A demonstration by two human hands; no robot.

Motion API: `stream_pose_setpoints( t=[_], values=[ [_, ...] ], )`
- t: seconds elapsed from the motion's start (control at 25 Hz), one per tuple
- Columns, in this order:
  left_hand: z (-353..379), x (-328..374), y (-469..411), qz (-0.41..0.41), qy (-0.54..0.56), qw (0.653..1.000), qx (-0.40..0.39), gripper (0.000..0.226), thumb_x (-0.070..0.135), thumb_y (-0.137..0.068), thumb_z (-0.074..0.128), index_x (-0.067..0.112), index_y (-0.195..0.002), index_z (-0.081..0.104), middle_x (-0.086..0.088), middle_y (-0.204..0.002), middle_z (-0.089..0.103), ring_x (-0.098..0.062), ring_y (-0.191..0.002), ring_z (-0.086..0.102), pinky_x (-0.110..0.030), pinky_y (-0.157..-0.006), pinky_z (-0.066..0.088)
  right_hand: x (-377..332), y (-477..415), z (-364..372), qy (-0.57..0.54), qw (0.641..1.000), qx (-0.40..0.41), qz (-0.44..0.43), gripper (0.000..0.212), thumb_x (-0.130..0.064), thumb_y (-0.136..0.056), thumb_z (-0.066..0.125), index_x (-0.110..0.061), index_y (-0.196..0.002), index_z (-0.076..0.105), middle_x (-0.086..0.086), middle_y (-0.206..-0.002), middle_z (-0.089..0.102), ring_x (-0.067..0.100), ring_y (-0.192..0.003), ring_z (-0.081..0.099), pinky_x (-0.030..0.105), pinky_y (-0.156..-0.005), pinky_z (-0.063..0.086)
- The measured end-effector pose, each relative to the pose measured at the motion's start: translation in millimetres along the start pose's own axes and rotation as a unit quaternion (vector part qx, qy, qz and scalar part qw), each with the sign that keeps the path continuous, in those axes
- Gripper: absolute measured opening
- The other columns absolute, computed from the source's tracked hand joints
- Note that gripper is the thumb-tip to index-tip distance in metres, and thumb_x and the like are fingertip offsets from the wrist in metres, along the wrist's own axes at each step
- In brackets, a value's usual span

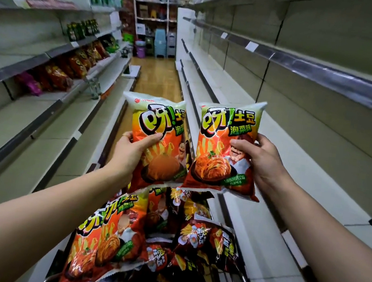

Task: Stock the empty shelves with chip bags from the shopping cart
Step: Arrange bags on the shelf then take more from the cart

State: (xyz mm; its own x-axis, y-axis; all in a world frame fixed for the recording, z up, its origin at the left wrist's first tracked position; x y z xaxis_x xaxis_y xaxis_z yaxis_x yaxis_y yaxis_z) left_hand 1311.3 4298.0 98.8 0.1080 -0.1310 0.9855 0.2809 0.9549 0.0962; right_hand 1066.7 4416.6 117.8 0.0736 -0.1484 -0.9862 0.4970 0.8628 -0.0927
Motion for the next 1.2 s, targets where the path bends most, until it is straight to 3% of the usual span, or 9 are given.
stream_pose_setpoints(
  t=[0.08,0.24,0.48,0.64,0.68,0.8,1.0,1.08,1.2],
  values=[
    [9,6,0,-0.003,-0.003,1.0,-0.03,0.076,0.034,-0.059,0.083,0.011,-0.123,0.05,-0.013,-0.107,0.069,-0.027,-0.092,0.069,-0.046,-0.083,0.055,-12,10,-1,0.01,1.0,-0.003,-0.004,0.039,-0.014,-0.066,0.076,-0.011,-0.103,0.062,0.013,-0.101,0.071,0.033,-0.093,0.068,0.043,-0.084,0.054],
    [38,28,-9,0.012,0.02,0.993,-0.112,0.053,0.024,-0.075,0.076,0.006,-0.119,0.052,-0.015,-0.102,0.07,-0.02,-0.078,0.07,-0.033,-0.068,0.056,-45,32,-7,0.006,0.998,0.044,-0.048,0.026,0.0,-0.079,0.065,-0.006,-0.104,0.06,0.004,-0.084,0.07,0.011,-0.066,0.068,0.019,-0.058,0.052],
    [76,61,-8,-0.002,0.043,0.967,-0.252,0.059,0.032,-0.066,0.08,0.01,-0.117,0.058,-0.012,-0.094,0.073,-0.026,-0.08,0.071,-0.037,-0.071,0.056,-92,74,-10,0.042,0.987,0.128,-0.09,0.044,-0.021,-0.063,0.071,-0.012,-0.105,0.061,0.001,-0.088,0.074,0.016,-0.075,0.07,0.025,-0.063,0.053],
    [116,87,12,-0.014,0.034,0.931,-0.364,0.069,0.038,-0.056,0.079,0.01,-0.116,0.059,-0.016,-0.097,0.072,-0.033,-0.084,0.07,-0.046,-0.081,0.055,-120,131,-20,0.053,0.964,0.234,-0.117,0.02,-0.014,-0.077,0.07,-0.009,-0.095,0.065,0.0,-0.077,0.072,0.013,-0.065,0.067,0.027,-0.066,0.053],
    [129,91,21,-0.015,0.027,0.921,-0.388,0.068,0.039,-0.056,0.08,0.009,-0.114,0.061,-0.015,-0.094,0.073,-0.032,-0.081,0.071,-0.044,-0.078,0.057,-128,147,-24,0.052,0.956,0.262,-0.119,0.006,-0.011,-0.083,0.065,-0.008,-0.089,0.065,-0.002,-0.07,0.071,0.011,-0.061,0.066,0.025,-0.065,0.052],
    [162,94,51,-0.019,0.019,0.895,-0.446,0.05,0.037,-0.069,0.075,0.008,-0.108,0.063,-0.014,-0.084,0.074,-0.028,-0.067,0.072,-0.032,-0.057,0.057,-143,191,-38,0.035,0.936,0.331,-0.116,0.016,-0.003,-0.089,0.054,-0.005,-0.074,0.06,-0.004,-0.052,0.066,0.005,-0.046,0.062,0.014,-0.049,0.048],
    [214,97,93,-0.023,0.004,0.873,-0.487,0.049,0.031,-0.073,0.074,0.004,-0.11,0.06,-0.022,-0.09,0.071,-0.034,-0.072,0.07,-0.041,-0.066,0.056,-162,244,-67,-0.015,0.917,0.392,-0.073,0.032,-0.017,-0.078,0.069,0.007,-0.099,0.068,0.021,-0.095,0.071,0.028,-0.08,0.067,0.041,-0.084,0.053],
    [230,101,103,-0.013,0.001,0.874,-0.486,0.046,0.029,-0.073,0.074,0.003,-0.109,0.061,-0.021,-0.089,0.072,-0.036,-0.078,0.069,-0.043,-0.073,0.055,-167,252,-75,-0.023,0.913,0.402,-0.065,0.028,-0.016,-0.084,0.063,0.008,-0.097,0.067,0.021,-0.092,0.071,0.027,-0.075,0.067,0.036,-0.077,0.056],
    [250,106,118,0.009,0.004,0.872,-0.489,0.028,0.027,-0.079,0.07,0.006,-0.096,0.063,-0.012,-0.07,0.073,-0.028,-0.061,0.07,-0.035,-0.062,0.052,-174,260,-89,-0.014,0.911,0.405,-0.081,0.026,-0.018,-0.086,0.06,0.006,-0.096,0.068,0.018,-0.086,0.072,0.023,-0.068,0.068,0.028,-0.067,0.056]
  ],
)
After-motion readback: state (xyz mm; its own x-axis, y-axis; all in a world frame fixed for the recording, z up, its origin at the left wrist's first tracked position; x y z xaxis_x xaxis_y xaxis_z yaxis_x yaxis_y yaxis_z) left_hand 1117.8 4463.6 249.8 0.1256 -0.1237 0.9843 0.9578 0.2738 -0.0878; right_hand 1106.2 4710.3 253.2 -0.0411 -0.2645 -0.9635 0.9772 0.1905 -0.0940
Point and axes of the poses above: each hand's wrist, its own y-axis away from the middle knuckle, its own z-axis out of the palm, x = y × z, the point moved 4 cm from there along -y, towards the middle knuckle
